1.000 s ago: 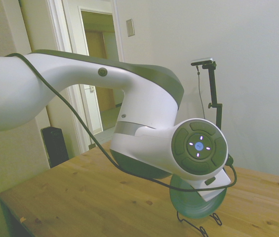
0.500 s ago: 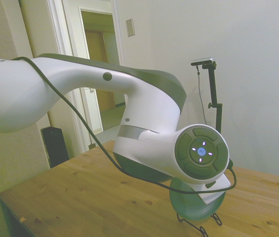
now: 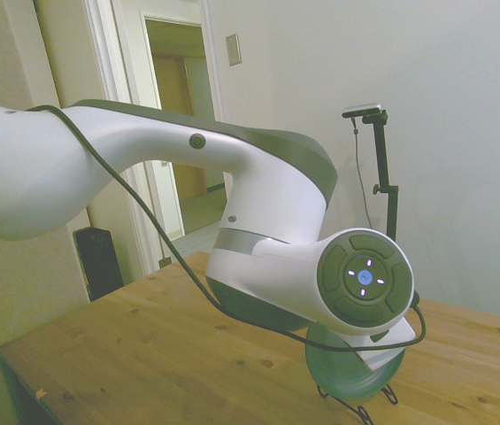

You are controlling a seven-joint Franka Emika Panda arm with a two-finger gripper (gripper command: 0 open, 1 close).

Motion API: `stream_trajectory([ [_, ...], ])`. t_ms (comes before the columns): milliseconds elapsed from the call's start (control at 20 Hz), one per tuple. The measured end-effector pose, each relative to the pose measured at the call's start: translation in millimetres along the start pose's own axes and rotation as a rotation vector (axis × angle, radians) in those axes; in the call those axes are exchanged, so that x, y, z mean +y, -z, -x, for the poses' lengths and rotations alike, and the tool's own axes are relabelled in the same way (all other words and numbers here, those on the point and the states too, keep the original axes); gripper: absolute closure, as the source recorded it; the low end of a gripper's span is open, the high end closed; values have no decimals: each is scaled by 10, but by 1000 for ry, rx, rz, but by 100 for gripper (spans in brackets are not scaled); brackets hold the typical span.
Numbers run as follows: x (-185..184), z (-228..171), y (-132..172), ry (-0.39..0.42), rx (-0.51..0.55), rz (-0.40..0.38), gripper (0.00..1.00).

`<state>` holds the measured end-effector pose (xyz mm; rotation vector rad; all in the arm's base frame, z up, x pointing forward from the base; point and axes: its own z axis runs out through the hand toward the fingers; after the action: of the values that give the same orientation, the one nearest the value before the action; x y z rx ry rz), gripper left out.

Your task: Load the plate

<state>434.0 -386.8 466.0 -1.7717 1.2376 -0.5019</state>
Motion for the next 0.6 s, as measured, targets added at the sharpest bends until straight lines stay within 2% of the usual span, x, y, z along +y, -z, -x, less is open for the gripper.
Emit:
stream_trajectory([
  [600,7,-39,-102,1,-8,5,100],
])
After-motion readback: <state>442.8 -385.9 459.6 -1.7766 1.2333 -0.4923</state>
